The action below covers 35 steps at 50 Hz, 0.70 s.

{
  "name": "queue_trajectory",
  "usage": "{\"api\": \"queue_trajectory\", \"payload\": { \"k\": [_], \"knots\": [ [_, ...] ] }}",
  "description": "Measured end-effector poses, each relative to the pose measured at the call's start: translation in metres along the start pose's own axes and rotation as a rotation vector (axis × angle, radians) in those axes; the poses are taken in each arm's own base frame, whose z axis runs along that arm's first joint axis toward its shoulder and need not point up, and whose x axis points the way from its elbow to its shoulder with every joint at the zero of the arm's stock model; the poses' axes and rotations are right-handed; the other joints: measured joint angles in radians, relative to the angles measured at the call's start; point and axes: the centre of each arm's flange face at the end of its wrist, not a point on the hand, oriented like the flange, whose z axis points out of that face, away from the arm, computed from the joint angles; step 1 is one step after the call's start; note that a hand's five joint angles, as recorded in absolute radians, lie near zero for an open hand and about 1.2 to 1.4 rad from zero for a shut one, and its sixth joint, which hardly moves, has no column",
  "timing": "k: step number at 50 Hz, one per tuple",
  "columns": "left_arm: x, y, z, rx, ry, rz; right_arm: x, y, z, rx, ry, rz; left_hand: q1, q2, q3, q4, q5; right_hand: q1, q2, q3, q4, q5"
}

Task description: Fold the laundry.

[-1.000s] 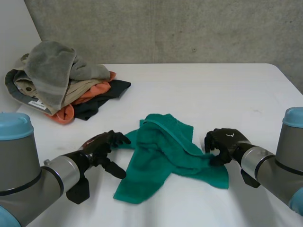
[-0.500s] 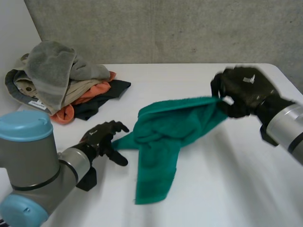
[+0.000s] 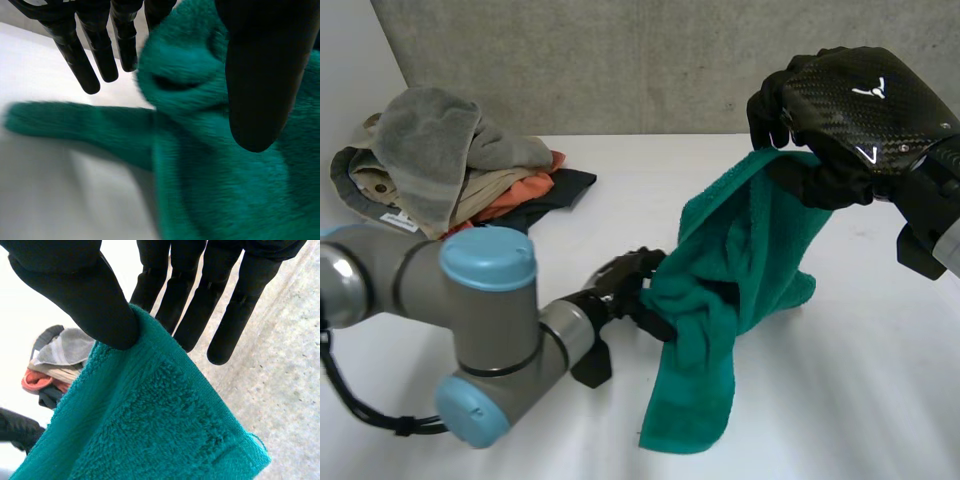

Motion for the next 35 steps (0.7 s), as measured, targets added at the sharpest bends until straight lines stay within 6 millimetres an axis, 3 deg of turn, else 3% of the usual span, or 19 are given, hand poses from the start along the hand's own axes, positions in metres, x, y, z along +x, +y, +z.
{"api": "queue_trajectory", "payload": {
  "k": [8, 9, 10, 12, 14, 19, 23, 25, 29, 32, 35],
  "knots": [
    [0.016, 0.026, 0.017, -0.061, 0.051, -0.046, -0.002, -0.019, -0.004, 0.057, -0.002, 0.023, 0.052, 0.044, 0.045, 0.053, 0.055, 0.0, 0.0, 0.0, 0.001, 0.0],
    [0.016, 0.028, 0.017, -0.069, 0.05, -0.051, -0.001, -0.021, -0.004, 0.062, -0.001, 0.024, 0.122, 0.121, 0.123, 0.115, 0.117, 0.0, 0.0, 0.0, 0.001, 0.0],
    [0.017, 0.031, 0.018, -0.081, 0.048, -0.058, 0.0, -0.024, -0.004, 0.071, 0.002, 0.023, 0.431, 0.411, 0.388, 0.398, 0.393, 0.0, 0.0, 0.0, 0.002, 0.0],
    [0.018, 0.033, 0.018, -0.095, 0.039, -0.067, 0.001, -0.028, -0.005, 0.081, 0.006, 0.023, 0.679, 0.671, 0.652, 0.667, 0.647, 0.0, 0.0, 0.0, 0.003, 0.0],
    [0.018, 0.033, 0.017, -0.1, 0.033, -0.07, 0.002, -0.029, -0.005, 0.082, 0.008, 0.023, 0.69, 0.714, 0.707, 0.723, 0.692, 0.0, 0.0, 0.0, 0.003, 0.0],
    [0.015, -0.003, 0.002, -0.022, -0.022, -0.074, 0.014, -0.019, 0.0, 0.023, 0.034, 0.034, 0.69, 0.795, 0.79, 0.807, 0.73, 0.0, 0.0, 0.0, 0.003, 0.0],
    [0.0, -0.059, -0.022, 0.12, -0.089, -0.014, 0.045, 0.028, 0.014, -0.175, 0.094, 0.048, 0.69, 0.796, 0.79, 0.807, 0.73, 0.0, 0.0, 0.0, 0.003, 0.005],
    [-0.003, -0.075, -0.03, 0.162, -0.107, 0.031, 0.053, 0.045, 0.017, -0.249, 0.1, 0.041, 0.69, 0.796, 0.79, 0.807, 0.73, 0.0, 0.0, 0.0, 0.003, 0.005],
    [-0.009, -0.111, -0.046, 0.256, -0.158, 0.23, 0.069, 0.087, 0.026, -0.43, 0.091, -0.011, 0.69, 0.796, 0.79, 0.808, 0.73, 0.0, 0.003, 0.0, 0.003, 0.005],
    [-0.009, -0.128, -0.048, 0.299, -0.186, 0.366, 0.077, 0.101, 0.034, -0.482, 0.107, -0.044, 0.69, 0.796, 0.791, 0.808, 0.73, 0.0, 0.004, 0.0, 0.003, 0.005],
    [-0.005, -0.153, -0.044, 0.363, -0.213, 0.529, 0.089, 0.101, 0.054, -0.454, 0.172, -0.091, 0.69, 0.798, 0.794, 0.812, 0.731, 0.0, 0.005, 0.001, 0.003, 0.005]
  ]
}}
